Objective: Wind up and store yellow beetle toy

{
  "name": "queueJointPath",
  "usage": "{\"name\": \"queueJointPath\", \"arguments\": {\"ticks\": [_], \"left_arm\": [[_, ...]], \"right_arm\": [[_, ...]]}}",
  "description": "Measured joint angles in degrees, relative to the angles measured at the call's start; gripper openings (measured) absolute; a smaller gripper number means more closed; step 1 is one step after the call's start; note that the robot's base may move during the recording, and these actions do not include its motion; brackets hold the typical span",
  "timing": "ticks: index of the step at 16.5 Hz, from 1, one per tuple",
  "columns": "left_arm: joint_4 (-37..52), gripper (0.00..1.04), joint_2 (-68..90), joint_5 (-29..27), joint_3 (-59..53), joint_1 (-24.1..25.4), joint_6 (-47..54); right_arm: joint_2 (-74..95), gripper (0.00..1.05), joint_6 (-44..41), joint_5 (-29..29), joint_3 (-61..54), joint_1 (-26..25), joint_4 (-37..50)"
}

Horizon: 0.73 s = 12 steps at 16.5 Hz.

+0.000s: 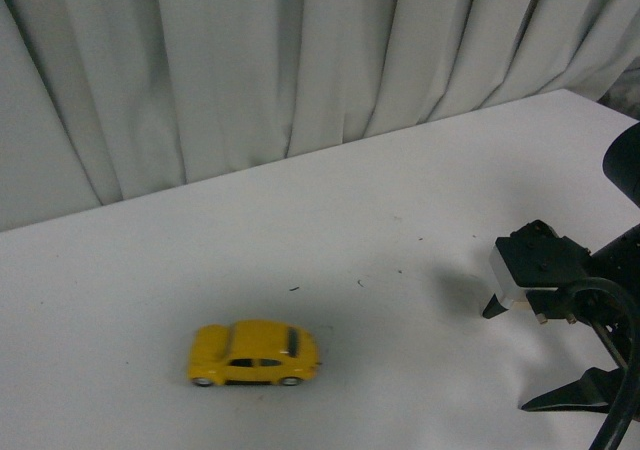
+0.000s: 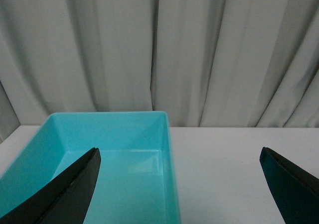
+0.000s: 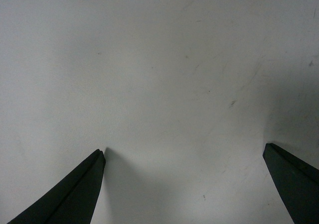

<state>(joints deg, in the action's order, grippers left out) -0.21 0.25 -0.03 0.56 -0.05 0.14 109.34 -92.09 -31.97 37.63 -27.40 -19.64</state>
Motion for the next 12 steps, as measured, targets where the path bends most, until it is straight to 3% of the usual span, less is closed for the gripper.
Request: {"name": "queueJointPath", "arguments": {"ticks": [12], "left_arm": [[0.02, 0.98, 0.0, 0.0, 0.0, 0.0, 0.0]], "right_arm": [[-6.12, 0.98, 6.97, -0.28, 3.85, 4.57, 0.0]]}}
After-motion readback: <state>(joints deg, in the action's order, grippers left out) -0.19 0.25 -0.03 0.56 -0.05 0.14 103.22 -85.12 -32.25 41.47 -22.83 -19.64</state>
